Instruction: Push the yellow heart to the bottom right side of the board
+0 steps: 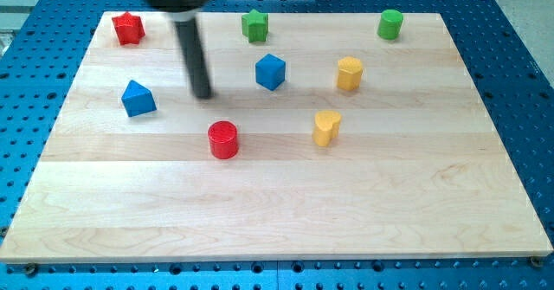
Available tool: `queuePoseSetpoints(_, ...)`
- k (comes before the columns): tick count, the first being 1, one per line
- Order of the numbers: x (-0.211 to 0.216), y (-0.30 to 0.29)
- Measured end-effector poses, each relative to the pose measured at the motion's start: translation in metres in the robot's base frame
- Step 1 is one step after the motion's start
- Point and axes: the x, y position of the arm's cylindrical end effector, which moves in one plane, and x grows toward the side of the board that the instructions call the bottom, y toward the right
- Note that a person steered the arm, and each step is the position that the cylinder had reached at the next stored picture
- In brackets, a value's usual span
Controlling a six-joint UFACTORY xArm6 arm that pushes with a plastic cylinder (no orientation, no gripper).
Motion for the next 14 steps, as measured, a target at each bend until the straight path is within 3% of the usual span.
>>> queuePoseSetpoints(3, -0.007, 0.024)
queuePoseSetpoints(4, -0.005, 0.104)
queuePoseSetpoints(5, 0.022, 0.147)
queuePoseSetpoints(7, 0.111, 0.139)
queuePoseSetpoints(9, 0.141, 0.103)
queuePoseSetpoints(12, 0.152, 0.229)
queuePoseSetpoints(13, 0.156, 0.181)
queuePoseSetpoints(14, 0.172, 0.181)
